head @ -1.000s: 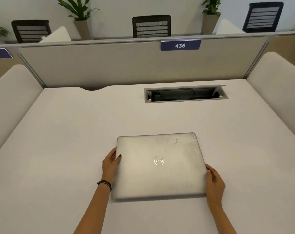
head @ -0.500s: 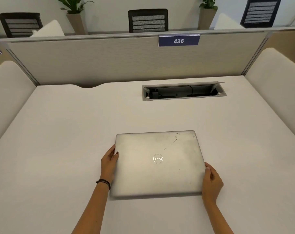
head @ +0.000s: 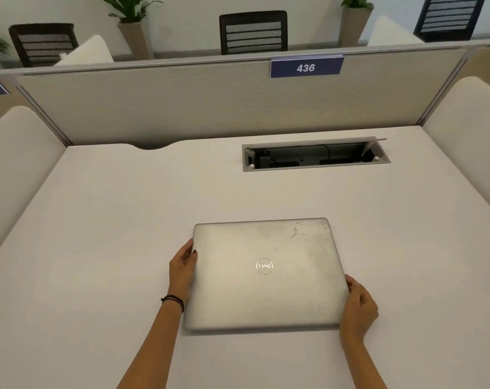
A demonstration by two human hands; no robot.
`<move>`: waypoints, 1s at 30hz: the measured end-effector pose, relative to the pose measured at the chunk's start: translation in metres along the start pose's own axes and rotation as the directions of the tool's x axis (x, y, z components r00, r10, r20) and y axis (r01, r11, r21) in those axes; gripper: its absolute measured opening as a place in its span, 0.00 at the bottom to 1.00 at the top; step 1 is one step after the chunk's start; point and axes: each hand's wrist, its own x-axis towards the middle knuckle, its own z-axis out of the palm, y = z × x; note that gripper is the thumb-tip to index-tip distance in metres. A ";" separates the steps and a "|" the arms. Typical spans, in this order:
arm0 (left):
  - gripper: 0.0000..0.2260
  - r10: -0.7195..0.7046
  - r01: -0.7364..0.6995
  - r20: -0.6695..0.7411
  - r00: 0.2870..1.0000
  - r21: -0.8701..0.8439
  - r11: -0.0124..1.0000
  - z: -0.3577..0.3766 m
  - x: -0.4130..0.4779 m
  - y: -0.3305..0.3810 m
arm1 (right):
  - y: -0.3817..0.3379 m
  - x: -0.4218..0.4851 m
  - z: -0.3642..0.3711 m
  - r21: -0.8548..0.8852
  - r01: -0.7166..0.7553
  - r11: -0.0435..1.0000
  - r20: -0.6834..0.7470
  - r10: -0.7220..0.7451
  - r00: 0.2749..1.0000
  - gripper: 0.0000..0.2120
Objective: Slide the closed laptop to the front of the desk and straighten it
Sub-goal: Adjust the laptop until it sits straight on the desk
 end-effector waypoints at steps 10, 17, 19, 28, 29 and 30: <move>0.17 0.026 -0.026 0.002 1.000 0.037 0.999 0.006 0.030 0.006 | 0.006 0.001 -0.001 -0.104 0.116 0.988 0.047 -0.111 0.993 0.12; 0.14 0.128 -0.112 -0.081 0.989 0.180 0.977 0.005 0.015 -0.002 | 0.006 0.001 -0.002 -0.128 0.143 0.981 0.090 -0.132 0.987 0.12; 0.12 0.191 -0.159 -0.093 0.977 0.277 0.947 0.005 0.008 -0.004 | 0.006 0.002 -0.001 -0.151 0.151 0.977 0.084 -0.139 0.987 0.12; 0.12 0.300 -0.227 0.059 0.952 0.795 0.563 0.002 -0.018 0.000 | -0.005 0.005 -0.006 -0.497 0.310 0.810 0.135 -0.280 0.950 0.08; 0.13 0.291 -0.230 0.082 0.953 0.823 0.520 0.000 -0.020 0.002 | -0.006 0.006 -0.007 -0.521 0.306 0.797 0.142 -0.272 0.952 0.08; 0.13 0.282 -0.238 0.104 0.954 0.833 0.499 -0.003 -0.021 0.003 | -0.006 0.006 -0.009 -0.539 0.302 0.786 0.149 -0.264 0.953 0.08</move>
